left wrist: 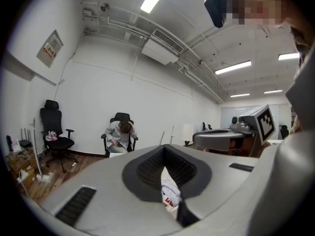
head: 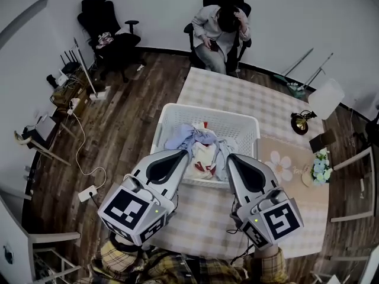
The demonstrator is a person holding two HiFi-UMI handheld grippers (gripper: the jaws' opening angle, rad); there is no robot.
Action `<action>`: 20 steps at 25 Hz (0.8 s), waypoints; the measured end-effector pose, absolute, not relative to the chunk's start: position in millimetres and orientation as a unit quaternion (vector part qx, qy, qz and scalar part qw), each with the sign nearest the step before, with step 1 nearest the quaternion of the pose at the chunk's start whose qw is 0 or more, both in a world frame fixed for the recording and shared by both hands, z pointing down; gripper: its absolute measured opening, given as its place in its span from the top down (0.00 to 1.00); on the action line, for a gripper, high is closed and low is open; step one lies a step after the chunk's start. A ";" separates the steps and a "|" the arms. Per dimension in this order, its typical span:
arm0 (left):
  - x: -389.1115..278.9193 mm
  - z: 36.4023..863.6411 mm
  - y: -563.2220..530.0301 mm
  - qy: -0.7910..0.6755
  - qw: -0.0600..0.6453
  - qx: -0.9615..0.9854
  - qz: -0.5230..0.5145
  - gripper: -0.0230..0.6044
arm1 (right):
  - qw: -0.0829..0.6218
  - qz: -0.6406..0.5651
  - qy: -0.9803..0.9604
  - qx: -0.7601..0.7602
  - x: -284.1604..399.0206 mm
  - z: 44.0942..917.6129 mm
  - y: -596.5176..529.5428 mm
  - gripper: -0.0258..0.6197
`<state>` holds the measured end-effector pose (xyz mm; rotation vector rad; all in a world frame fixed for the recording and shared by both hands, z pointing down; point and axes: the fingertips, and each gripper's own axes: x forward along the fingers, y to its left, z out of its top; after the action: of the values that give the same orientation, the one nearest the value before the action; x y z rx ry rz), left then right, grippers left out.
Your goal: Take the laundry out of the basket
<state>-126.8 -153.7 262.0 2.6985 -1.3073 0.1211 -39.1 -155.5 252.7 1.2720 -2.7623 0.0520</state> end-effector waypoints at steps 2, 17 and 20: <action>-128.4 268.3 -163.6 -0.434 0.076 0.896 0.050 0.95 | 0.059 0.020 -0.908 0.415 -39.6 256.9 -163.6 0.95; -124.3 323.5 -238.9 -0.423 0.116 0.889 0.133 0.82 | 0.138 0.088 -0.927 0.339 -50.7 307.3 -220.2 0.85; -118.9 341.3 -252.1 -0.415 0.140 0.887 0.148 0.77 | 0.172 0.100 -0.931 0.305 -57.8 327.7 -224.4 0.73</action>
<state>-118.9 -252.1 341.3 2.5612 -1.1993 0.4282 -57.8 -224.4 327.7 0.8655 -2.6431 0.2827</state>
